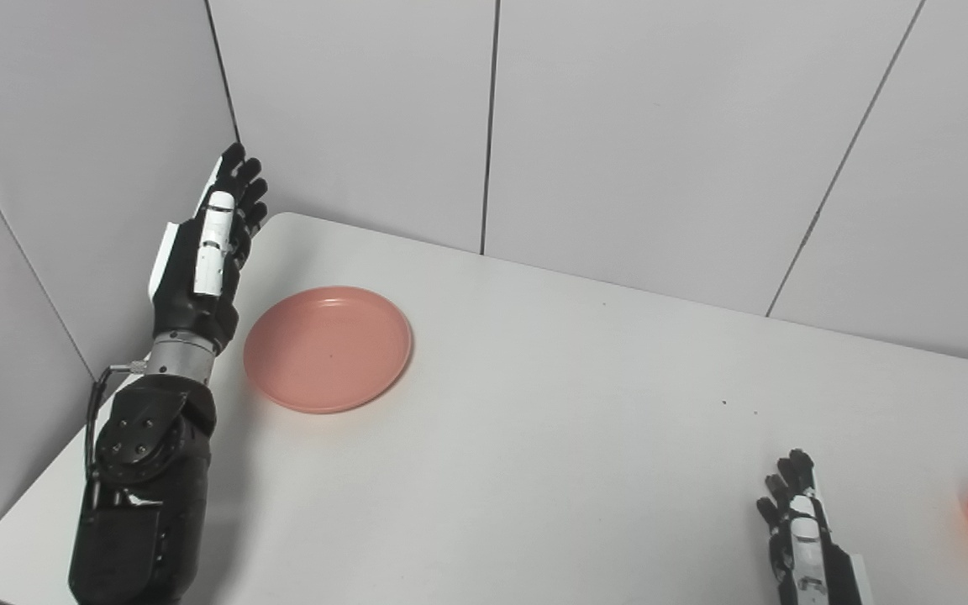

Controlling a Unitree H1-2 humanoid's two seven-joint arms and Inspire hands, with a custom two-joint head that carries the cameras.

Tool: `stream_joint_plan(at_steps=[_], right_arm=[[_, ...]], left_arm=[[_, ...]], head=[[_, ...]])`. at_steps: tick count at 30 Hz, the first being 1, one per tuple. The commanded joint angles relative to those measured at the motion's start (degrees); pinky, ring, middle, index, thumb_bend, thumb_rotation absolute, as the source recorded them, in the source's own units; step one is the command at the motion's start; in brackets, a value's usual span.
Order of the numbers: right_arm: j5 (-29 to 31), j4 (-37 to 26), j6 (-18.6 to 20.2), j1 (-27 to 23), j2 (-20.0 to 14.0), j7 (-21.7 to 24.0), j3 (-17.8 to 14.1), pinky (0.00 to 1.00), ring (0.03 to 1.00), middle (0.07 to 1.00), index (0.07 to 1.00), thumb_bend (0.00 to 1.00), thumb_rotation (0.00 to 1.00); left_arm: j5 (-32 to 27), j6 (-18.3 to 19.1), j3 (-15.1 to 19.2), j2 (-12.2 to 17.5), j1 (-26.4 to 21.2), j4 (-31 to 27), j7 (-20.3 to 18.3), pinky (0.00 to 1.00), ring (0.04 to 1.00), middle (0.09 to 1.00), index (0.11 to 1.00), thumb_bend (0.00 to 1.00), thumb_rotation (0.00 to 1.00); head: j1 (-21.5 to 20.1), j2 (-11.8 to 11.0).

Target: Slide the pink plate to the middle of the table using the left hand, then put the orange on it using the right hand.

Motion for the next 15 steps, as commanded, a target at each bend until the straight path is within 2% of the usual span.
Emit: stream_joint_plan(at_steps=[1,15], right_arm=[[-0.1,-1.9,0.2,-0.3,-0.2,0.0,-0.2,1.0,0.984,0.991,0.994,0.17,1.0],[-0.3,-1.9,0.6,-0.4,-0.3,0.1,-0.3,1.0,0.984,0.989,0.992,0.17,1.0]], left_arm=[[-0.9,-0.5,0.7,1.6,-1.4,-0.9,0.5,0.96,0.953,0.961,0.944,0.42,1.0],[-4.7,-0.8,3.1,1.8,-0.7,2.0,0.6,0.94,0.937,0.945,0.929,0.36,1.0]], head=[[0.0,0.1],[0.1,0.2]])
